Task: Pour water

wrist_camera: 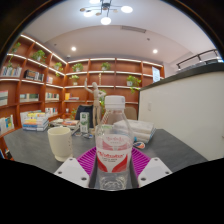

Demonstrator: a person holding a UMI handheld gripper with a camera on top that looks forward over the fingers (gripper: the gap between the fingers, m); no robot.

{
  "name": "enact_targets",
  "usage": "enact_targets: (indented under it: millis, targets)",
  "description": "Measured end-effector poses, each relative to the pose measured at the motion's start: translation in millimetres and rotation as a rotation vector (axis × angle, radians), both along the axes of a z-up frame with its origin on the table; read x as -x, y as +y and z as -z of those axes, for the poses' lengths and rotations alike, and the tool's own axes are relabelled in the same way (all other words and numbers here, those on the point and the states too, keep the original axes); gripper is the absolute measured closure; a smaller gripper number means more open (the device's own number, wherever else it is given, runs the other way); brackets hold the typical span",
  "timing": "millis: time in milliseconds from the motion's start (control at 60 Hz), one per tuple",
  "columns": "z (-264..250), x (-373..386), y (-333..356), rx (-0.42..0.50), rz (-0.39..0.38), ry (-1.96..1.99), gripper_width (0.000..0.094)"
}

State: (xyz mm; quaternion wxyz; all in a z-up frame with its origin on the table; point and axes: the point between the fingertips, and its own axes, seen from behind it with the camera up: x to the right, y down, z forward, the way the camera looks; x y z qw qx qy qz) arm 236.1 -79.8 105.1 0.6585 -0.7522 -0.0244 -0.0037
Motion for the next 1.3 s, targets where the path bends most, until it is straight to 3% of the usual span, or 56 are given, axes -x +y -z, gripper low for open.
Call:
enact_targets:
  millis: [183,417,533,833,967,1300]
  targets:
    - [-4.6,5.4,2.6,-0.039,-0.02,-0.007,0.057]
    - [-7.6,16.5,7.2,-0.03,-0.05,-0.115,0.0572]
    - [-21.1,26.8,27.0,-0.029,-0.093,-0.391,0.0571]
    - [-70.5,63.8,94.4,-0.18,-0.137,-1.365,0.0573]
    - [-69.2,76.2,114.5,-0.188,-0.159,-1.685,0.0573]
    - [-92.1,105.6,136.2,-0.348,-0.125,-2.231,0.0574]
